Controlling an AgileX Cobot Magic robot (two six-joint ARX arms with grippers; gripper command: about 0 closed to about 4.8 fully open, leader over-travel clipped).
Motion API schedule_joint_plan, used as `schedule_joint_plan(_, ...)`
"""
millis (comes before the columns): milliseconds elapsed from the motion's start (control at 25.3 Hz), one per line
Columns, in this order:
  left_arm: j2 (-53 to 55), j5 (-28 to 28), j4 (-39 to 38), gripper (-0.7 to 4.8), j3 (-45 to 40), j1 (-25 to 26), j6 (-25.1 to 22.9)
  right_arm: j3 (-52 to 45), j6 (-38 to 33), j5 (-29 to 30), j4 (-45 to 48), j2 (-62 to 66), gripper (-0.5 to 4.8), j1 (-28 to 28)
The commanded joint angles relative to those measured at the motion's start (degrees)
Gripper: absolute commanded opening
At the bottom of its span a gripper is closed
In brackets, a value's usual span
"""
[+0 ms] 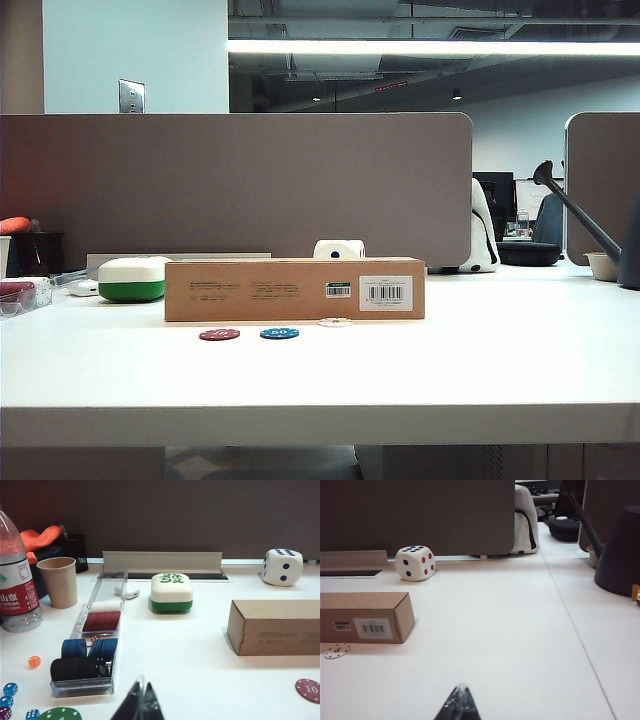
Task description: Push the chip with the lowest value in the row forward next to the rectangular box.
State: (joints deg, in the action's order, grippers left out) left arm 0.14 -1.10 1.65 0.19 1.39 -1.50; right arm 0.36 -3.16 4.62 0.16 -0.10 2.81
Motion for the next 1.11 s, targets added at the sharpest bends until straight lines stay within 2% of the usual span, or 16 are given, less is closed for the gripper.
schedule_joint_plan(40,0.0,-0.2,0.6,-0.05,0.2,0.0,0.0,-0.3,0.2,-0.8,0.9,0.0,-0.05,0.0)
schedule_joint_plan(237,0.0,-0.2,0.6,-0.05,0.2,0.0,0.0,-0.3,0.2,-3.6,0.9,0.0,-0.05,0.0)
schedule_joint_plan(1107,0.0,-0.2,0.6,-0.05,0.2,0.0,0.0,-0.3,0.2,-3.4,-1.6,0.0,-0.05,-1.8)
